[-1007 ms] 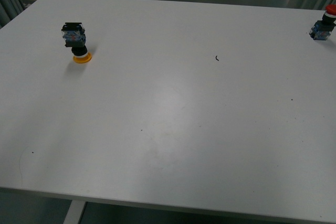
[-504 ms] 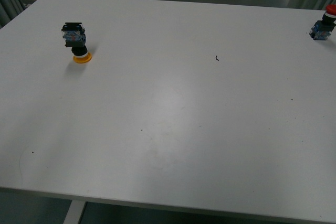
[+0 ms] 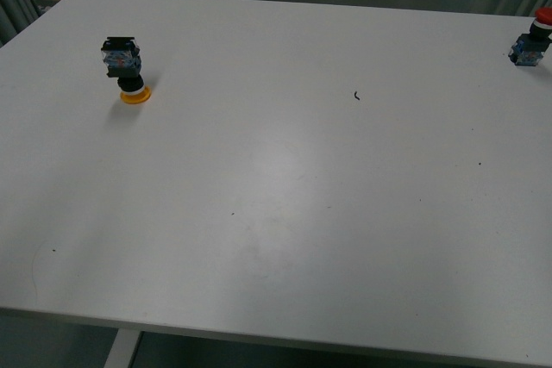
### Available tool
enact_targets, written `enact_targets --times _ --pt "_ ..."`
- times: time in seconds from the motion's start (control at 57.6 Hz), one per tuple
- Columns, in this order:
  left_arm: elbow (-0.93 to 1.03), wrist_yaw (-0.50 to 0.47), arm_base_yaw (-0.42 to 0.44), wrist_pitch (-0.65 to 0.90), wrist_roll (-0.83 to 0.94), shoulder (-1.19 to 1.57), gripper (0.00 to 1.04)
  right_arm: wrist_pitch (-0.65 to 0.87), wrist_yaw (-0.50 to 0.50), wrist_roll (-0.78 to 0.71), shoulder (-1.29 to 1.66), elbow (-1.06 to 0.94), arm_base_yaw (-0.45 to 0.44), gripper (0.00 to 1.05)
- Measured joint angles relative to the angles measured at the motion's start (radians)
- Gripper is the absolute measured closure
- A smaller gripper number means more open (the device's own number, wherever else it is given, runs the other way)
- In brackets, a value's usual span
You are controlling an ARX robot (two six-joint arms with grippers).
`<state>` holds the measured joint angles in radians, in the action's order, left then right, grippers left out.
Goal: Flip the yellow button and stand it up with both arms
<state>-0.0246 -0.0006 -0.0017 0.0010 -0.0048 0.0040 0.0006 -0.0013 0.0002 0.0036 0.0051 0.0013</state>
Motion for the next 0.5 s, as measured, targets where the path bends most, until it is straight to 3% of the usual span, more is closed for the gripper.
enact_targets --times 0.295,0.365,0.417,0.504 --pt "0.0 0.0 0.0 0.0 0.0 0.0 0.07 0.0 0.0 0.0 0.0 0.0 0.0 0.07" --pt "-0.04 -0.158 -0.02 -0.117 -0.072 0.071 0.07 0.0 0.0 0.0 0.0 0.0 0.0 0.07" --pt "-0.071 -0.211 0.014 -0.135 -0.129 0.18 0.07 0.0 0.0 0.0 0.0 0.0 0.0 0.07" --pt "-0.104 -0.116 0.148 -0.04 -0.162 0.35 0.07 0.0 -0.001 0.0 0.0 0.0 0.0 0.07"
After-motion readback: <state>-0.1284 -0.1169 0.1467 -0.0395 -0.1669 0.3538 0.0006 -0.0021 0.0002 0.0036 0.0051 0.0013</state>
